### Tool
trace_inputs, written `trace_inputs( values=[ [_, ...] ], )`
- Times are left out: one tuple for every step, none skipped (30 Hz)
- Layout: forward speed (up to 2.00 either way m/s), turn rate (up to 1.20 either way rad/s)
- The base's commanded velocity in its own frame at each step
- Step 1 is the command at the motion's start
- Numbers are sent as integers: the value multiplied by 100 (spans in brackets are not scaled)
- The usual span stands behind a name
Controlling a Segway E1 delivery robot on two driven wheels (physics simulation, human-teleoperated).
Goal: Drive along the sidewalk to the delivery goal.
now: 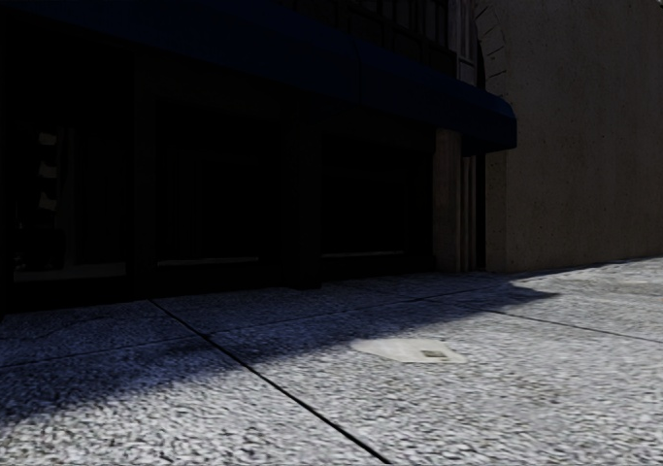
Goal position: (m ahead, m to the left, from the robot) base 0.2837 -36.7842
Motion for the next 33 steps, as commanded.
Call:
trace_inputs(
  values=[
    [169, -120],
    [169, -120],
    [169, -120],
    [169, -120],
    [169, -120],
    [169, -120],
    [169, -120],
    [169, -120],
    [169, -120],
    [169, -120],
    [169, -120],
    [169, -120],
    [169, -120],
    [169, -120],
    [169, -120],
    [169, -1],
    [169, 0],
    [169, 0],
    [169, 0],
    [169, 0],
    [169, 0],
    [169, 0],
    [169, 0],
    [169, 0],
    [169, 0],
    [169, 0],
    [169, 0],
    [169, 0],
    [169, 0],
    [169, 0],
    [169, 0],
    [169, 0],
    [169, 0]
  ],
)
